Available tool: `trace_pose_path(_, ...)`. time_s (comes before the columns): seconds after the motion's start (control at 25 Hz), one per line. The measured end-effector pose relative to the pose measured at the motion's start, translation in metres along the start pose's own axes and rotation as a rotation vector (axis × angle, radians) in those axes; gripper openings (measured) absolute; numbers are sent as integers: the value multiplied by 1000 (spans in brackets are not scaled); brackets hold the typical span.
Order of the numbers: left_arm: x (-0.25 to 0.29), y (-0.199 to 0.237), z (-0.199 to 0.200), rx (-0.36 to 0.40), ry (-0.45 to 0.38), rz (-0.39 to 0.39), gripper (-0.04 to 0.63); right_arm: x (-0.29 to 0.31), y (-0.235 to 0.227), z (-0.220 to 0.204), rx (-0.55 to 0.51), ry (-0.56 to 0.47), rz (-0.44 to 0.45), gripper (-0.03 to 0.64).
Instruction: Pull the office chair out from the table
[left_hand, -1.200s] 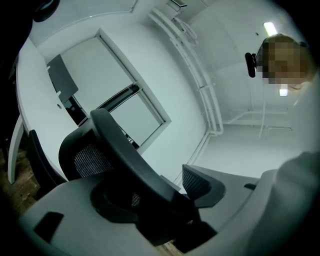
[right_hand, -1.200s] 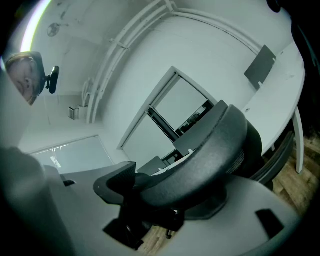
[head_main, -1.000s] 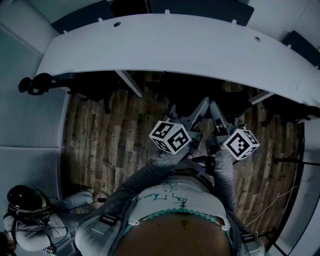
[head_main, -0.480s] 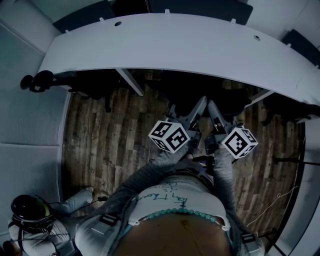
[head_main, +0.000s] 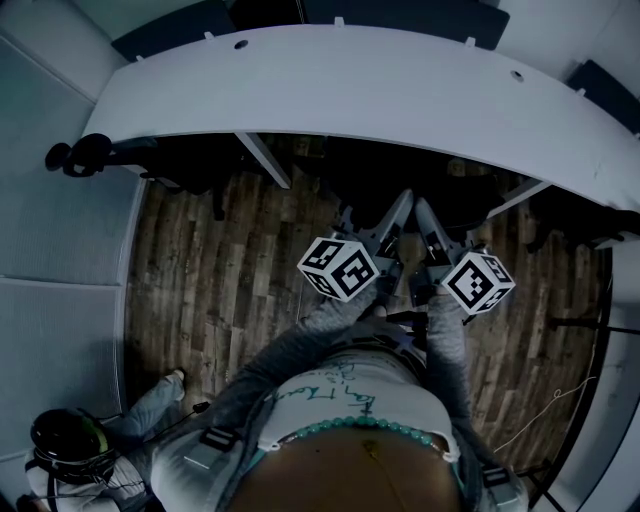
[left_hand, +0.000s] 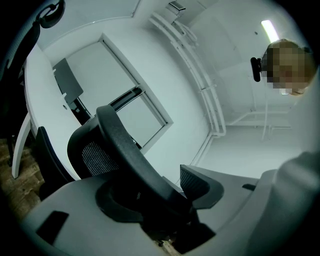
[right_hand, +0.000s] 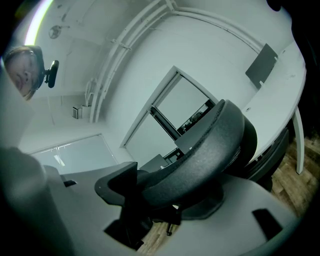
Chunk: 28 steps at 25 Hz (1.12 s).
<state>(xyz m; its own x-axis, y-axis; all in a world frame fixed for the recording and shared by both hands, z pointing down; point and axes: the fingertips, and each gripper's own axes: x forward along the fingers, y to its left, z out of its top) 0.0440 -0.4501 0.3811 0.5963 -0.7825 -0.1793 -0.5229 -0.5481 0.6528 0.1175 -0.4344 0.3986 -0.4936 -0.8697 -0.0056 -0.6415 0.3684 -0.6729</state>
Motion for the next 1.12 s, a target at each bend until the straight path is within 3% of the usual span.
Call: trace_pose_path(1.12,-4,-8,-12,-29,-6,20,236,-13,-4,1,19,15,17,259)
